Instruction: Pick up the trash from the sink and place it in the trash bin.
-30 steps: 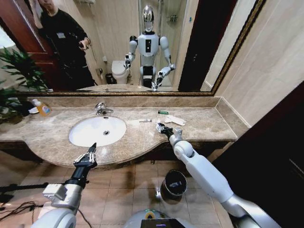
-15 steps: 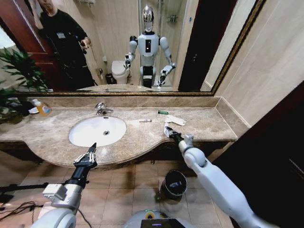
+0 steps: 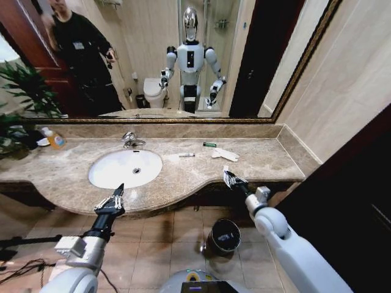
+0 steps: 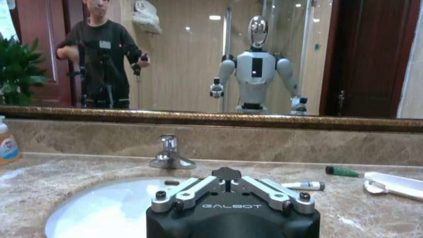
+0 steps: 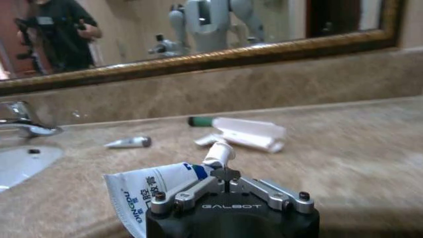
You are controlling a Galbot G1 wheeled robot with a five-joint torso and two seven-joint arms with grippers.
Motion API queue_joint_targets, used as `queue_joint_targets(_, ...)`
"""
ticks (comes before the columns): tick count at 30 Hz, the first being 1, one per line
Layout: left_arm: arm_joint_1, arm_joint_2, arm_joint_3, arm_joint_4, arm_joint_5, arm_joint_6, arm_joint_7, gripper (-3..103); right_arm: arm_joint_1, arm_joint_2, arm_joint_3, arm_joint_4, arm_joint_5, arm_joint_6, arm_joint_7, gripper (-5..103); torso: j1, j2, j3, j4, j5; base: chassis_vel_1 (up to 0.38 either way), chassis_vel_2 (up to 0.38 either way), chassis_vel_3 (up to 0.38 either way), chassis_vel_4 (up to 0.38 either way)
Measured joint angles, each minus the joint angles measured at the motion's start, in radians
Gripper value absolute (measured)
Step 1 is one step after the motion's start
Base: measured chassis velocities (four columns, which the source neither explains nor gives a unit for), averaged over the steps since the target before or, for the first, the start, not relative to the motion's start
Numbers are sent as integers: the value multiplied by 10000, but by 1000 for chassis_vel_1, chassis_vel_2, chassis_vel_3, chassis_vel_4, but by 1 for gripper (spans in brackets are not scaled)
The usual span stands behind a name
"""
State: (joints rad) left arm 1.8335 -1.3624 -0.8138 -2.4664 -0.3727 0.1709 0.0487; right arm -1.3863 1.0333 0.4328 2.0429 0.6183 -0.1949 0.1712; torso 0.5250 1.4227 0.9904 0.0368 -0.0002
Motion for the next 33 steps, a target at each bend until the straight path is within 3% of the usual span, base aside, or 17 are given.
queue_joint_targets(9,0,0,0,0,0,0,0,0,-1626,806,884,-191,-1060,940,-805,0,0,0,0,0,0,0,0,0,0)
queue_joint_targets(17,0,0,0,0,0,0,0,0,-2063,1407,723,-1548,-2264,1973,-1260,0,0,0,1,0,1,0,0,0,0)
queue_joint_targets(28,0,0,0,0,0,0,0,0,-1230,2514,223,-3832,-3238,1967,-1532,0,1,-1,1,1,2,0,0,0,0)
queue_joint_targets(33,0,0,0,0,0,0,0,0,-1064,2655,326,-4468,-3329,2081,-1572,0,1,-1,1,1,-1,0,0,0,0)
